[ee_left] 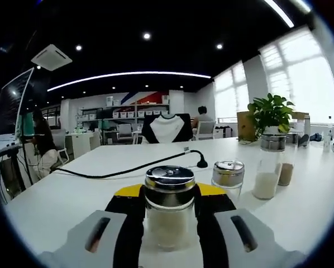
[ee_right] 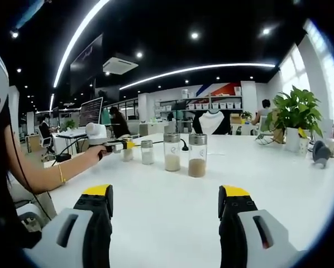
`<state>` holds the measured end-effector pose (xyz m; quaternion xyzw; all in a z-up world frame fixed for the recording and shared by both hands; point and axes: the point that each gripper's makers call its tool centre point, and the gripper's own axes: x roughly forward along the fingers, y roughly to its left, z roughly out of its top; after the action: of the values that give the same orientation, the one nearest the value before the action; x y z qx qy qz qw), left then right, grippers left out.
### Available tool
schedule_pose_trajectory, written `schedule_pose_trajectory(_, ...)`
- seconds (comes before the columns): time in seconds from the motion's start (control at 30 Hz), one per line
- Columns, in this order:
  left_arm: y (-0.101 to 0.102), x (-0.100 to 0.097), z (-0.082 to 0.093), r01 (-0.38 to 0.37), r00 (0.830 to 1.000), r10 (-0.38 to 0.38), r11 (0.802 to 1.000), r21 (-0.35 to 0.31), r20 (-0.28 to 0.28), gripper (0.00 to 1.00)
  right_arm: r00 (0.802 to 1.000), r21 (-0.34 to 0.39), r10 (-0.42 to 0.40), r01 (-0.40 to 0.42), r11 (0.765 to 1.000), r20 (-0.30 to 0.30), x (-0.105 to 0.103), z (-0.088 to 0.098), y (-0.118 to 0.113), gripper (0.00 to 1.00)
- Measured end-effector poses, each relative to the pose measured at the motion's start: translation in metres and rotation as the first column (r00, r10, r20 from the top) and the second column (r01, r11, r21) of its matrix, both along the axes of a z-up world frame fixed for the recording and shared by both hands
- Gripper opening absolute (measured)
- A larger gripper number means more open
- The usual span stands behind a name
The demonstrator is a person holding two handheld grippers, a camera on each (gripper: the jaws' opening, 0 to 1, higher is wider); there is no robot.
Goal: Rotate the seasoning bottle until the label or dispensing opening points toward the visible target arrow and the bottle remains upright within the marked orientation range
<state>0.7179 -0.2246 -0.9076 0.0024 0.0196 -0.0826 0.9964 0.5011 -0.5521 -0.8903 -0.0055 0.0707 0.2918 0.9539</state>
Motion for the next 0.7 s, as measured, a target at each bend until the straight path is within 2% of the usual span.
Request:
schedule_pose_trajectory(0.13, 0.003, -0.008, 0.003, 0.0, 1.0, 0.0, 1.0, -0.015, -0.002, 0.36, 1.0, 0.023, 0.001, -0.002, 1.0, 0.012, 0.0, 0.005, 0.0, 0.78)
schedule_pose_trajectory(0.17, -0.001, -0.011, 0.005, 0.047, 0.999, -0.047, 0.998, -0.031, 0.0, 0.36, 1.0, 0.022, 0.004, -0.005, 1.0, 0.013, -0.001, 0.005, 0.0, 0.78)
schedule_pose_trajectory(0.23, -0.002, -0.017, 0.013, 0.074, 0.997, -0.072, 0.992, -0.105, 0.023, 0.36, 1.0, 0.014, 0.014, -0.014, 1.0, 0.013, -0.002, 0.004, 0.001, 0.77)
schedule_pose_trajectory(0.33, -0.003, -0.026, 0.019, 0.08, 0.997, -0.078, 0.995, -0.058, 0.028, 0.36, 1.0, 0.011, 0.021, -0.021, 1.0, 0.01, -0.003, 0.002, 0.001, 0.77)
schedule_pose_trajectory(0.43, -0.007, -0.035, 0.027, 0.121, 0.992, -0.117, 0.989, -0.084, 0.049, 0.36, 1.0, 0.011, 0.023, -0.023, 1.0, 0.006, -0.004, 0.0, -0.001, 0.77)
schedule_pose_trajectory(0.57, -0.005, -0.042, 0.027, 0.102, 0.994, -0.1, 0.994, -0.039, 0.045, 0.36, 1.0, 0.034, 0.002, -0.003, 0.999, 0.023, -0.004, 0.003, -0.004, 0.76)
schedule_pose_trajectory(0.7, -0.005, -0.052, 0.029, 0.116, 0.992, -0.114, 0.992, -0.042, 0.055, 0.36, 1.0, 0.038, 0.006, -0.007, 0.999, 0.02, -0.008, 0.002, -0.003, 0.76)
